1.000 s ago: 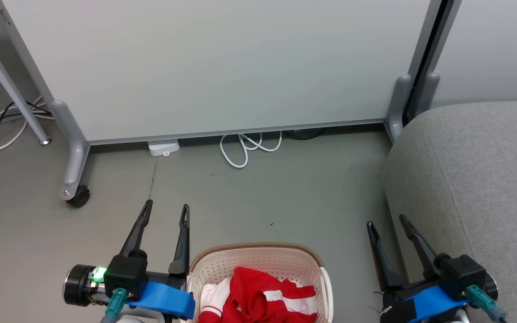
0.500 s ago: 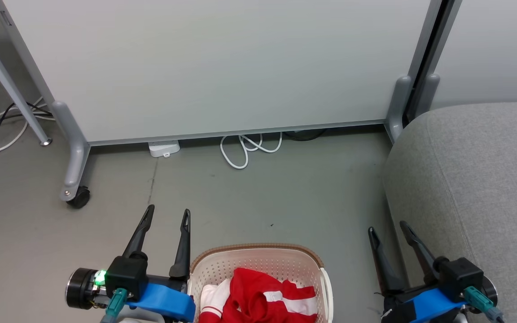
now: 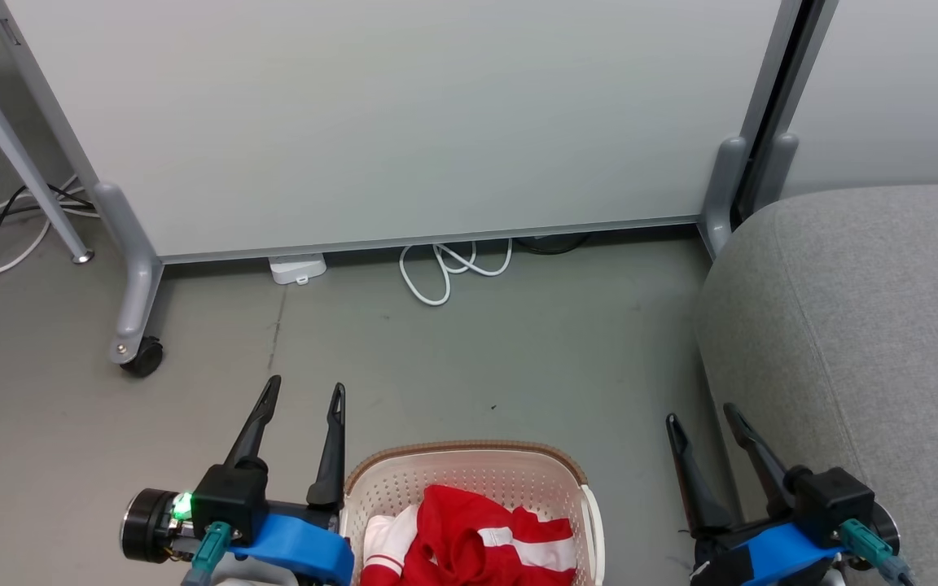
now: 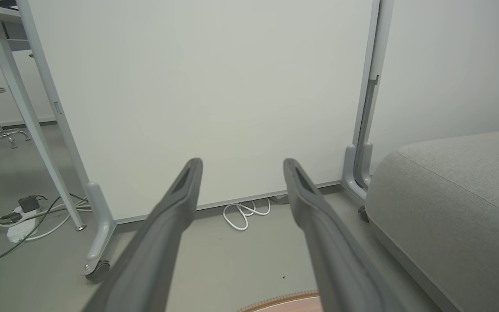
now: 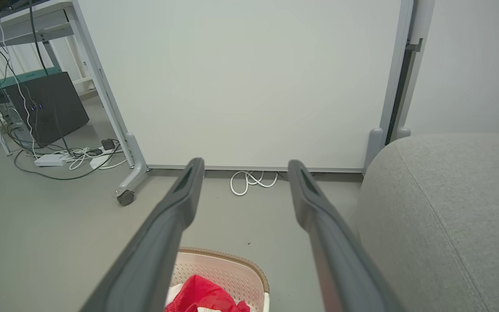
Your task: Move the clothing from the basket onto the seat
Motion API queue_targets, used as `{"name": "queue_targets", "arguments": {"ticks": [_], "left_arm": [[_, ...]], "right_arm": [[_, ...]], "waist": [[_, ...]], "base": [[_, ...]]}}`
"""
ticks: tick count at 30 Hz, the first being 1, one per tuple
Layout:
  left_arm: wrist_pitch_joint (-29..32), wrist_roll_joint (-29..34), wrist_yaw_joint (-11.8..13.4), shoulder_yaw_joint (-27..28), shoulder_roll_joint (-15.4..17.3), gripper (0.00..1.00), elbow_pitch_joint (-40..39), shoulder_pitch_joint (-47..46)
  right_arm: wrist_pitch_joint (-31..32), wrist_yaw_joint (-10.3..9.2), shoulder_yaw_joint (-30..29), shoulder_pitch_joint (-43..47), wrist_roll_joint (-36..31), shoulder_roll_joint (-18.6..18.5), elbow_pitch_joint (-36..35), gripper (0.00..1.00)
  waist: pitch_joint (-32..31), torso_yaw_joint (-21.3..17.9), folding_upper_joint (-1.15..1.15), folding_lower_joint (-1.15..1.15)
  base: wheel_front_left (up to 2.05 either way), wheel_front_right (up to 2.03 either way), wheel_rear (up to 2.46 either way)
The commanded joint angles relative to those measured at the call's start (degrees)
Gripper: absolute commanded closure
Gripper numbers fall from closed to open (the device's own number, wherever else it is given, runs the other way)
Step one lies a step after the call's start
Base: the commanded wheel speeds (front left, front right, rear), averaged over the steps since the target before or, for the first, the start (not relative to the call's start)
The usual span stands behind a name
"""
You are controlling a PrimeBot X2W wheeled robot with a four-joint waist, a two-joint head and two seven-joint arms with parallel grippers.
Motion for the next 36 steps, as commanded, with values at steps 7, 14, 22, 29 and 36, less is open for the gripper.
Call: {"name": "queue_targets", "arguments": {"ticks": [7,14,22,29,36], "left_arm": [[-0.28,-0.37,-0.36,0.48,-0.13,0.0,0.0,-0.96],[-0.28,-2.2,-1.59,-1.3,-0.24,0.0,2.56,-4.63],[-0.24,-3.14,-3.04,-4.8,-0.24,0.0,10.59,-12.86],[-0.23,-3.69,-3.29,-9.12,0.94,0.0,19.08,-21.42],[-0.23,-6.52,-3.31,-16.27,2.97,0.0,27.61,-29.48]], "right_arm": [[-0.19,0.13,0.15,-0.74,0.39,-0.34,-0.27,0.0],[-0.18,0.12,-0.36,-2.4,-0.4,-0.33,-2.34,0.0],[-0.18,0.12,-0.62,-6.48,-1.07,-0.31,-4.89,0.0],[-0.18,0.08,-0.12,-11.72,-1.03,-0.29,-7.34,0.0],[-0.18,0.08,0.72,-16.5,-0.96,-0.28,-9.61,0.0]], "waist": [[0.42,-0.35,0.0,0.0],[4.22,-1.8,0.0,0.0],[12.24,-4.82,0.0,0.0],[21.71,-8.15,0.0,0.0],[29.72,-10.87,0.0,0.0]], "base": [[0.0,0.0,0.0],[0.0,0.0,0.0],[0.0,0.0,0.0],[0.0,0.0,0.0],[0.0,0.0,0.0]]}}
